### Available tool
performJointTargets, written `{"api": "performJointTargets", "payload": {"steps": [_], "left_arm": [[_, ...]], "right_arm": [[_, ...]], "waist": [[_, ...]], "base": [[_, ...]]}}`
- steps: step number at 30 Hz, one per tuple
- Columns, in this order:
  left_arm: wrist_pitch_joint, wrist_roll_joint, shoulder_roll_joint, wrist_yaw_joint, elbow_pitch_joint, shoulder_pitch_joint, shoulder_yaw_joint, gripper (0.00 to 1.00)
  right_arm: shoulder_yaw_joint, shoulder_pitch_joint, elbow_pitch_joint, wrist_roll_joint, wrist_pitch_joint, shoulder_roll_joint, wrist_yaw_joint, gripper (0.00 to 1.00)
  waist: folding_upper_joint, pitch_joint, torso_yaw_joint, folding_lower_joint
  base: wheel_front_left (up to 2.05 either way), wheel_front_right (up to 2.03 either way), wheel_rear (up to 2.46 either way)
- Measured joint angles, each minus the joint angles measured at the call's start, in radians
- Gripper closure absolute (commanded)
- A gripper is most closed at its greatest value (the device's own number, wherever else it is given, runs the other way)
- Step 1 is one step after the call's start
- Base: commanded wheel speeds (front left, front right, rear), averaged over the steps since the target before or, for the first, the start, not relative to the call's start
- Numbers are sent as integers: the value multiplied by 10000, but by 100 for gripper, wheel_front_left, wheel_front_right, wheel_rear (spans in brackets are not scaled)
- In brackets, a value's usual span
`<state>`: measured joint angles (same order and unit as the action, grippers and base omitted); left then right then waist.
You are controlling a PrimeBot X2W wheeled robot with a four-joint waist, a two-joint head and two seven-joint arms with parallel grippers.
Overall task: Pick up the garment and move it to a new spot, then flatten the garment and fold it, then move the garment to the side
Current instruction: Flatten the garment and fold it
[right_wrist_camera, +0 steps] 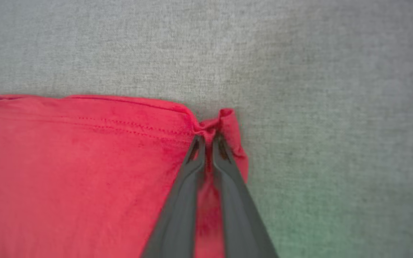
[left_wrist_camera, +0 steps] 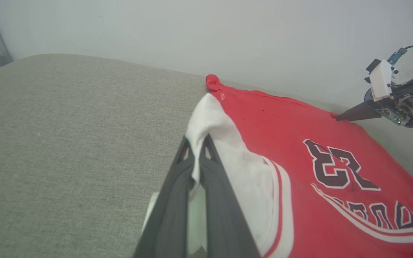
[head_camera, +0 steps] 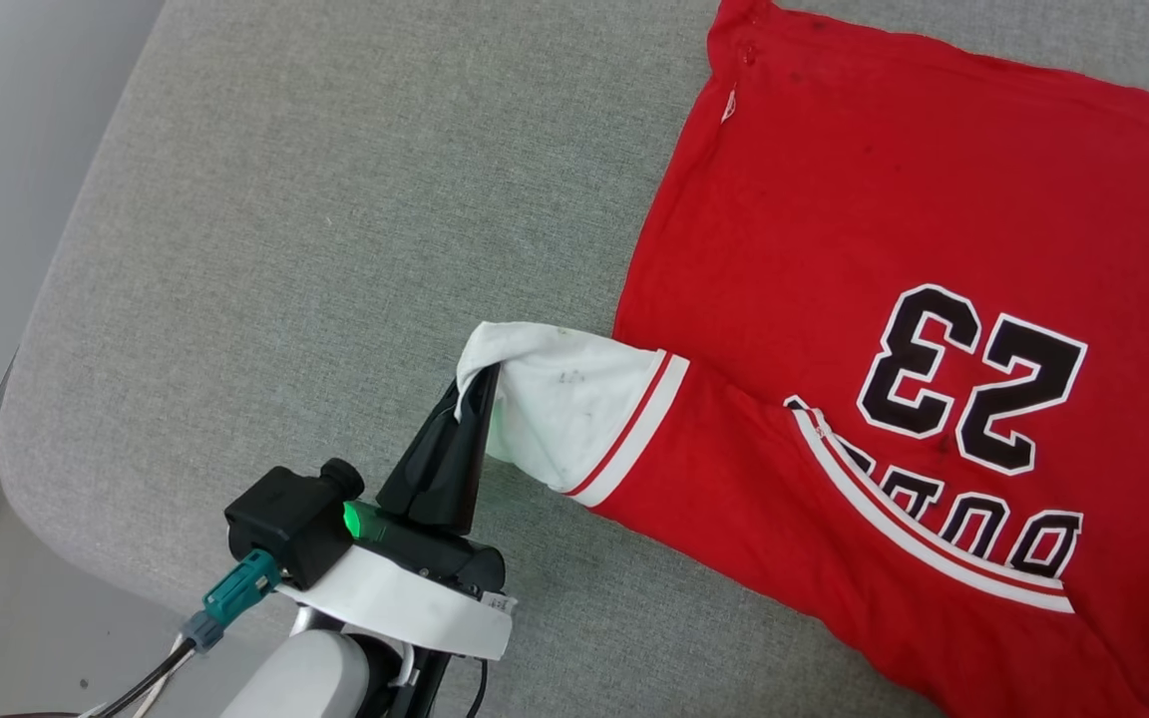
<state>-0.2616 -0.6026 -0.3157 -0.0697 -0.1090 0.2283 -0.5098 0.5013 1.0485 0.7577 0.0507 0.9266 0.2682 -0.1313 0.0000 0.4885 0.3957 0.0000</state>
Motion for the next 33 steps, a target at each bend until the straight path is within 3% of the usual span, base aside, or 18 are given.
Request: {"api": "performJointTargets", "payload": {"steps": [5,7,10,16,20,26,33], "left_arm": [[-2,117,127,117,197,-21,65,100],[-12,161,136,127,458,-205,165,100],[-13,117,56,-8,888,-589,362,100],[-13,-8,-25,-174,1542,-1119,771,100],[-13,-6,-188,-284,1764,-1524,986,100],[-10,-117,-495,-556,1845,-2112,1319,100],[127,-263,-853,-825,1816,-2618,1639,100]], "right_arm": [[-205,12,-180,259,-79,-73,4,100],[-953,-49,-360,219,-479,44,2,100],[-2600,-359,-863,-270,-780,765,2,100],[-3925,-1778,-2128,-1647,-637,1745,2,100],[-4263,-3447,-3402,-2487,-54,2236,2,100],[-4113,-6936,-5680,-3386,903,2318,-2,100],[-3781,-10759,-7331,-3965,1547,1417,2,100]], "waist": [[0,-170,-15,1],[0,-485,-105,1],[0,-1138,-392,1],[0,-2147,-1027,0],[0,-2772,-1666,0],[0,-3552,-2778,-1],[0,-4178,-4005,-1]], "base": [[0,0,0],[0,0,0],[0,0,0],[0,0,0],[0,0,0],[0,0,0],[0,0,0]]}}
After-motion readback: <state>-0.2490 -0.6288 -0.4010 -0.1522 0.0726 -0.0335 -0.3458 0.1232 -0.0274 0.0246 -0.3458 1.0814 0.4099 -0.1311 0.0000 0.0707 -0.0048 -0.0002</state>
